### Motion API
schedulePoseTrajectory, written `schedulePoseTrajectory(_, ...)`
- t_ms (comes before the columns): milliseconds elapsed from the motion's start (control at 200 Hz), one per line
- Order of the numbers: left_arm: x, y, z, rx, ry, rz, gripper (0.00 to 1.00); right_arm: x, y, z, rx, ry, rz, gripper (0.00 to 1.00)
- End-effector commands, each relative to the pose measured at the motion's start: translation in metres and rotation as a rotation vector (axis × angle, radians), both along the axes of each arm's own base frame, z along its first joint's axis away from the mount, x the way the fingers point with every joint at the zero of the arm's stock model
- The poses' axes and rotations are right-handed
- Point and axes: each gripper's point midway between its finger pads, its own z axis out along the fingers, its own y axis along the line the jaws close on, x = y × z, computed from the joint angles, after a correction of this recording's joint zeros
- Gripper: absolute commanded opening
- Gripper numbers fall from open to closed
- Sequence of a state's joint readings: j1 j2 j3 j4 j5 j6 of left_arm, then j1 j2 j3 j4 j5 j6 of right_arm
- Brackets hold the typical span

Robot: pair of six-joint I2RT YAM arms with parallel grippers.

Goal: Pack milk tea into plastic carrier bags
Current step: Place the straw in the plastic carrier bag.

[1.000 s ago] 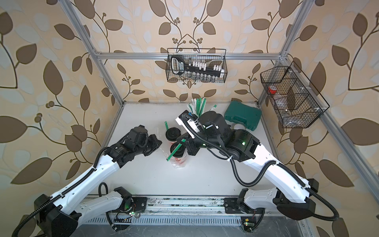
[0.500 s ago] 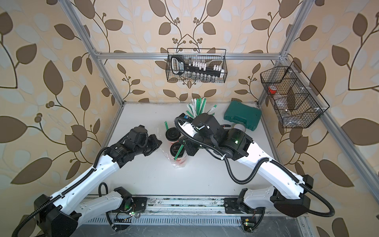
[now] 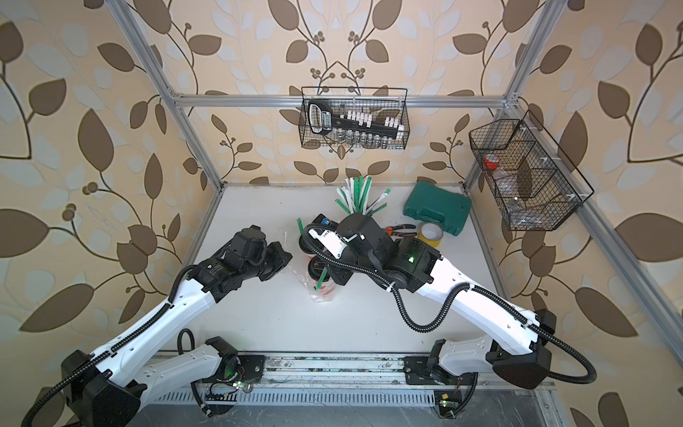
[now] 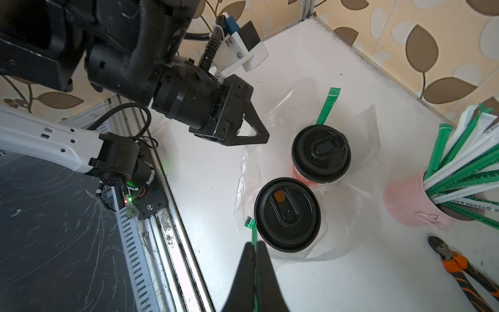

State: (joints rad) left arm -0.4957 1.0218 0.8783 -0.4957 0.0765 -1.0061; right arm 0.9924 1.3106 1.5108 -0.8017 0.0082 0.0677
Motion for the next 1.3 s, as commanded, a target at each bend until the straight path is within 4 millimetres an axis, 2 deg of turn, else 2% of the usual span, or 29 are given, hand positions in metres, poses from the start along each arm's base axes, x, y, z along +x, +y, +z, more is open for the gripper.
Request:
schedulePoseTrajectory(0,0.003,0.0,0.012,-0.029,-0.03,0.009,0.0,-0.001,0.007,-0.003,-0.002,-0.042,0.031,0.0)
schedulePoseTrajectory(190,0.003,0.001,0.01,-0.028,-0.029,0.014,0.0,-0.011,0.024,-0.022,-0.01,-0.015,0.136,0.0)
schedulePoseTrajectory(545,0.002,0.003,0.011,-0.026,-0.03,0.019,0.0,-0.01,0.044,-0.063,-0.113,0.043,0.216,0.0)
schedulePoseTrajectory(700,0.002,0.004,0.011,-0.023,-0.031,0.02,0.0,-0.01,0.046,-0.08,-0.167,0.075,0.231,0.01)
schedulePoseTrajectory(740,0.002,0.004,0.011,-0.024,-0.03,0.02,0.0,-0.009,0.047,-0.079,-0.168,0.074,0.23,0.05)
schedulePoseTrajectory(800,0.002,0.004,0.011,-0.024,-0.029,0.019,0.0,-0.009,0.047,-0.07,-0.15,0.065,0.225,0.2)
schedulePoseTrajectory(970,0.003,0.004,0.01,-0.024,-0.028,0.02,0.0,-0.017,0.047,-0.037,-0.064,0.028,0.227,0.26)
schedulePoseTrajectory(1070,0.003,0.004,0.01,-0.024,-0.027,0.02,0.0,-0.022,0.042,-0.03,-0.046,0.016,0.221,0.26)
schedulePoseTrajectory(1175,0.003,0.004,0.009,-0.027,-0.025,0.022,0.0,-0.025,0.036,-0.032,-0.029,0.017,0.205,0.2)
schedulePoseTrajectory(1245,0.002,0.004,0.008,-0.026,-0.023,0.022,0.0,-0.027,0.034,-0.034,-0.001,0.018,0.197,0.12)
schedulePoseTrajectory(1300,0.002,0.004,0.008,-0.026,-0.023,0.022,0.0,-0.028,0.035,-0.036,0.02,0.017,0.196,0.11)
